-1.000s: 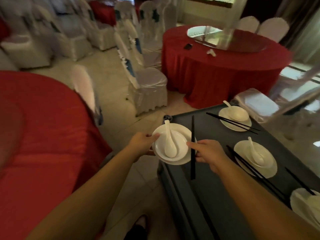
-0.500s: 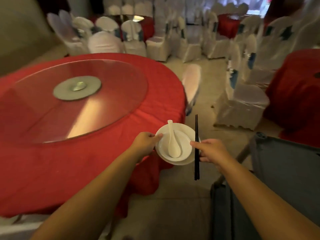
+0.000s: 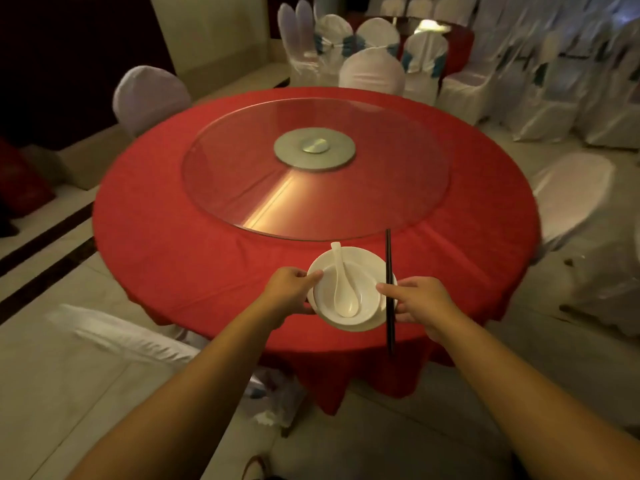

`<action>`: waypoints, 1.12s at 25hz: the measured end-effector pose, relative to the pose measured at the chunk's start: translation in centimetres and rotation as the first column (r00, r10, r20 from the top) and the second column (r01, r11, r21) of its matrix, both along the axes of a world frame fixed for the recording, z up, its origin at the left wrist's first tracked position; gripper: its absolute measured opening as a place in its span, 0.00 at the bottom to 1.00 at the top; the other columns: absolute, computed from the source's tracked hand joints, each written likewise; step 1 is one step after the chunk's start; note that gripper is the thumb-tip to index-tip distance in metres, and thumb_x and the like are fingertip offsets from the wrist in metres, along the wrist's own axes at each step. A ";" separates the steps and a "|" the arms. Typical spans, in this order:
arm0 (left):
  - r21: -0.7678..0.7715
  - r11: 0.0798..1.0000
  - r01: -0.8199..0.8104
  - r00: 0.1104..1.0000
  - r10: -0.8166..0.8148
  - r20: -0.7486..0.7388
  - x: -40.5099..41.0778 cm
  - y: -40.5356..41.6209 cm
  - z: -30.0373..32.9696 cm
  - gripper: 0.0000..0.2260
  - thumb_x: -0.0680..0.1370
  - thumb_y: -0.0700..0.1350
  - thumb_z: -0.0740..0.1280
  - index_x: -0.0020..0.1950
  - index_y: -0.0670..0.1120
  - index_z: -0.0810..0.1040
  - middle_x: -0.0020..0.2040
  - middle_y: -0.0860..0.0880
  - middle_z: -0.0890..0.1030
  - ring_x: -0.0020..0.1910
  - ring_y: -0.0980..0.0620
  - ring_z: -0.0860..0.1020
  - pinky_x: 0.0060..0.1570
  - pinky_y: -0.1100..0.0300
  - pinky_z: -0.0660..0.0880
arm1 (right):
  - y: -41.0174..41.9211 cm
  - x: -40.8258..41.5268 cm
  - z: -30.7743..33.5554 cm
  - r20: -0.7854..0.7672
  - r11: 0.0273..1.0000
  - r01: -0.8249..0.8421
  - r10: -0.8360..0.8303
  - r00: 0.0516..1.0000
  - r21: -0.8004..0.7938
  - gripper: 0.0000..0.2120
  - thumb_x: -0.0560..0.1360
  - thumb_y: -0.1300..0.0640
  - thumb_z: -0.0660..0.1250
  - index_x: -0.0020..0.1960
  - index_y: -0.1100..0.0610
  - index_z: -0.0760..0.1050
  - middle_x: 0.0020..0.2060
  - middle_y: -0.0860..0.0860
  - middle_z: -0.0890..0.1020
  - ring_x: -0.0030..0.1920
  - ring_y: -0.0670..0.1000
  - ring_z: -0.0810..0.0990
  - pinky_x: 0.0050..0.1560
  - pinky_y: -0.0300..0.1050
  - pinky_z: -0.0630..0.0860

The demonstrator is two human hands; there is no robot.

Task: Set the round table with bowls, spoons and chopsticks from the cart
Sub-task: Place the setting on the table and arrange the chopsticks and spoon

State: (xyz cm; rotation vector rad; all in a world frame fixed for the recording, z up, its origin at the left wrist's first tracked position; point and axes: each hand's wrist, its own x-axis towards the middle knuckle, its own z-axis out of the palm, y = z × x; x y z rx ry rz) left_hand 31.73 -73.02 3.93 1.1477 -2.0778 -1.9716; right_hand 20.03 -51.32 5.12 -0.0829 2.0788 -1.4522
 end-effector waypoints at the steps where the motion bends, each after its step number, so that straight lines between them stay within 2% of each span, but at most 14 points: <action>1: -0.006 1.000 -0.009 1.000 0.009 0.007 0.7 -1.9 -0.2 0.14 0.78 0.48 0.72 0.48 0.36 0.80 0.49 0.36 0.83 0.46 0.40 0.85 0.38 0.41 0.84 | -2.1 0.4 -0.1 -0.001 1.000 -0.005 0.005 1.000 0.006 0.18 0.70 0.56 0.79 0.53 0.65 0.79 0.45 0.63 0.87 0.44 0.59 0.88 0.36 0.48 0.84; 5: -0.035 0.999 0.000 0.997 0.003 0.083 3.2 -10.9 -0.4 0.12 0.79 0.47 0.71 0.46 0.37 0.79 0.46 0.40 0.81 0.43 0.42 0.84 0.36 0.43 0.85 | -11.5 2.6 -1.2 0.021 0.999 -0.034 0.033 0.999 0.018 0.15 0.70 0.56 0.79 0.49 0.62 0.78 0.46 0.63 0.86 0.47 0.62 0.87 0.45 0.56 0.86; 7: -0.063 0.998 0.011 0.994 -0.004 0.112 4.1 -15.1 -0.5 0.12 0.79 0.47 0.71 0.44 0.38 0.79 0.41 0.42 0.81 0.40 0.43 0.84 0.35 0.45 0.85 | -15.5 3.6 -1.7 0.030 0.999 -0.040 0.040 0.999 0.021 0.14 0.70 0.56 0.79 0.47 0.59 0.77 0.47 0.63 0.86 0.46 0.61 0.87 0.42 0.54 0.85; 9: -0.087 0.996 0.024 0.991 -0.013 0.130 4.7 -18.4 -0.7 0.12 0.79 0.48 0.71 0.43 0.39 0.79 0.39 0.43 0.81 0.38 0.45 0.85 0.34 0.47 0.85 | -18.8 4.2 -2.3 0.041 0.999 -0.039 0.038 0.998 0.018 0.16 0.70 0.56 0.79 0.51 0.61 0.77 0.48 0.62 0.86 0.46 0.60 0.87 0.40 0.51 0.85; 12: -0.101 0.994 0.047 0.984 -0.029 0.176 5.5 -22.6 -1.5 0.12 0.79 0.48 0.71 0.43 0.39 0.80 0.41 0.41 0.83 0.39 0.44 0.85 0.34 0.48 0.85 | -22.9 5.2 -3.3 0.068 0.999 -0.042 0.041 0.997 0.019 0.21 0.70 0.56 0.79 0.57 0.64 0.77 0.49 0.62 0.85 0.47 0.59 0.87 0.38 0.50 0.84; 16: -0.047 0.998 0.050 0.968 -0.037 0.246 5.8 -25.9 -3.0 0.13 0.80 0.47 0.70 0.49 0.35 0.80 0.49 0.36 0.84 0.44 0.40 0.85 0.41 0.42 0.85 | -26.6 5.6 -4.8 0.056 0.997 -0.049 0.045 0.997 0.058 0.20 0.70 0.56 0.80 0.55 0.65 0.78 0.48 0.61 0.85 0.47 0.59 0.87 0.41 0.52 0.85; 19: -0.013 1.000 0.016 0.959 -0.011 0.283 5.6 -27.4 -3.5 0.16 0.80 0.46 0.70 0.55 0.31 0.79 0.52 0.31 0.83 0.49 0.35 0.84 0.49 0.38 0.83 | -28.5 5.1 -6.0 0.069 0.996 -0.065 0.061 0.996 0.061 0.18 0.69 0.56 0.80 0.52 0.64 0.79 0.48 0.60 0.85 0.44 0.56 0.86 0.37 0.50 0.85; 20: -0.009 1.000 0.011 0.956 -0.008 0.292 5.6 -27.7 -3.5 0.17 0.80 0.45 0.70 0.56 0.30 0.79 0.53 0.31 0.82 0.49 0.35 0.84 0.48 0.39 0.83 | -29.2 4.9 -6.4 0.077 0.995 -0.075 0.070 0.995 0.061 0.17 0.69 0.57 0.80 0.51 0.63 0.79 0.47 0.60 0.85 0.43 0.56 0.86 0.37 0.50 0.85; 24: 0.014 1.000 -0.011 0.947 0.006 0.320 5.6 -29.0 -4.6 0.17 0.81 0.44 0.69 0.58 0.29 0.76 0.56 0.29 0.81 0.42 0.39 0.83 0.30 0.50 0.84 | -31.3 4.2 -8.3 0.102 0.990 -0.117 0.108 0.989 0.083 0.15 0.67 0.57 0.81 0.47 0.60 0.77 0.46 0.58 0.85 0.43 0.55 0.86 0.35 0.49 0.84; 25: 0.014 1.000 -0.006 0.943 0.001 0.333 5.4 -29.6 -5.1 0.18 0.81 0.44 0.69 0.58 0.29 0.76 0.56 0.29 0.81 0.42 0.39 0.83 0.31 0.50 0.84 | -31.8 4.0 -8.9 0.110 0.988 -0.119 0.108 0.988 0.095 0.16 0.67 0.56 0.81 0.48 0.60 0.78 0.46 0.58 0.85 0.43 0.56 0.86 0.37 0.50 0.85; 28: 0.023 1.000 0.017 0.933 -0.024 0.358 4.8 -31.1 -6.7 0.17 0.81 0.44 0.69 0.57 0.29 0.76 0.52 0.31 0.81 0.44 0.38 0.83 0.42 0.44 0.84 | -33.0 4.0 -10.6 0.132 0.986 -0.113 0.096 0.987 0.126 0.14 0.67 0.56 0.81 0.46 0.58 0.78 0.45 0.57 0.86 0.43 0.55 0.87 0.40 0.51 0.86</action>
